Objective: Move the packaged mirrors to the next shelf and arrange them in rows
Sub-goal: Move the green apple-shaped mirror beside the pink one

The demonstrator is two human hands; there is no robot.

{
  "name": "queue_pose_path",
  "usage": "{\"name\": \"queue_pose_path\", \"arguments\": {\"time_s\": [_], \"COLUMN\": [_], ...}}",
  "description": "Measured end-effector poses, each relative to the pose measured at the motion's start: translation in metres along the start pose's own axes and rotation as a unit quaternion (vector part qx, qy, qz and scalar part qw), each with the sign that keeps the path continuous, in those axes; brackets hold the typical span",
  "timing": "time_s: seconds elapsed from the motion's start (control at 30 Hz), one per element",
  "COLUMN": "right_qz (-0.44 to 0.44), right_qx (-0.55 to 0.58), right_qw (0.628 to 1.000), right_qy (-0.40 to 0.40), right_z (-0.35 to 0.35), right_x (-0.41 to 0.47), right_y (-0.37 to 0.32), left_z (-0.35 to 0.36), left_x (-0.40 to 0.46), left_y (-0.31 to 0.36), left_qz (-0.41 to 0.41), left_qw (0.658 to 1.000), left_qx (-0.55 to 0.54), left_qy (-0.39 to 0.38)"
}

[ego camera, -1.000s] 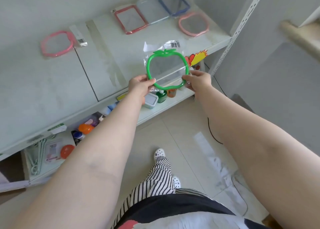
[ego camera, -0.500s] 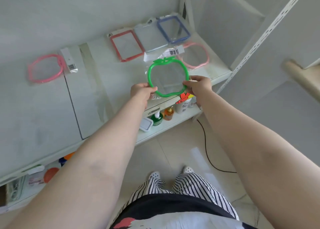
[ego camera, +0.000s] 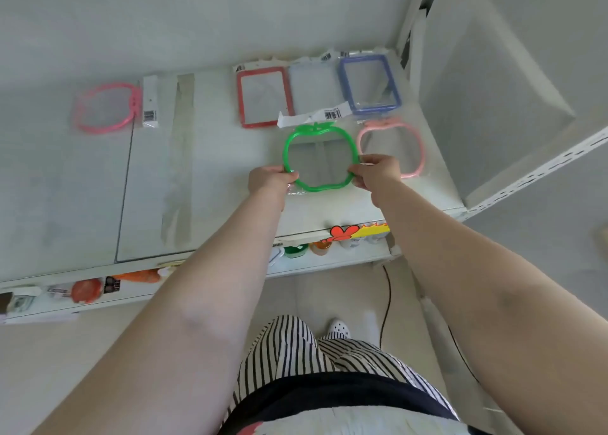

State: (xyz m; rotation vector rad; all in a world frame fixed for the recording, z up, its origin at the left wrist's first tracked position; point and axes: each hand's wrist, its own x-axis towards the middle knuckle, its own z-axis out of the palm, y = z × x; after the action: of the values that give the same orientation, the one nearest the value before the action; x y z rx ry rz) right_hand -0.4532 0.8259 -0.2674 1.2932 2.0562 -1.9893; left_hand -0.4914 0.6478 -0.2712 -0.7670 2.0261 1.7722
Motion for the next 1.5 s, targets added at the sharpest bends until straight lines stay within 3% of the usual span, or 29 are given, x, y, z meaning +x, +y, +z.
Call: {"name": "queue_pose_path", "arguments": {"time_s": [0.5,0.77,1.07,1.5], "right_qz": [-0.018,-0.088,-0.069,-0.065], "right_qx": [-0.169,-0.306,-0.327,-0.337], "right_qw": [0.985,0.941,0.932,0.929], "right_qy": [0.035,0.113,0.138,0.14], "right_z": [-0.003,-0.005,0.005,0.003], "right_x": [0.026,0.025,0.021,0.022], "right_y": [0.004,0.007,0.009,0.011], "left_z": [0.025,0.021,0.026,0.029], "left_x": [0.017,0.021,0.018,0.02], "left_y": [-0.006,-0.008,-0.011,-0.012], "left_qz": [-0.004,0.021,0.095,0.134], "left_qw": [0.998,0.992,0.974,0.965], "left_qx": [0.067,0.113,0.2,0.225], "left_qy": [0.022,0.057,0.045,0.02]}}
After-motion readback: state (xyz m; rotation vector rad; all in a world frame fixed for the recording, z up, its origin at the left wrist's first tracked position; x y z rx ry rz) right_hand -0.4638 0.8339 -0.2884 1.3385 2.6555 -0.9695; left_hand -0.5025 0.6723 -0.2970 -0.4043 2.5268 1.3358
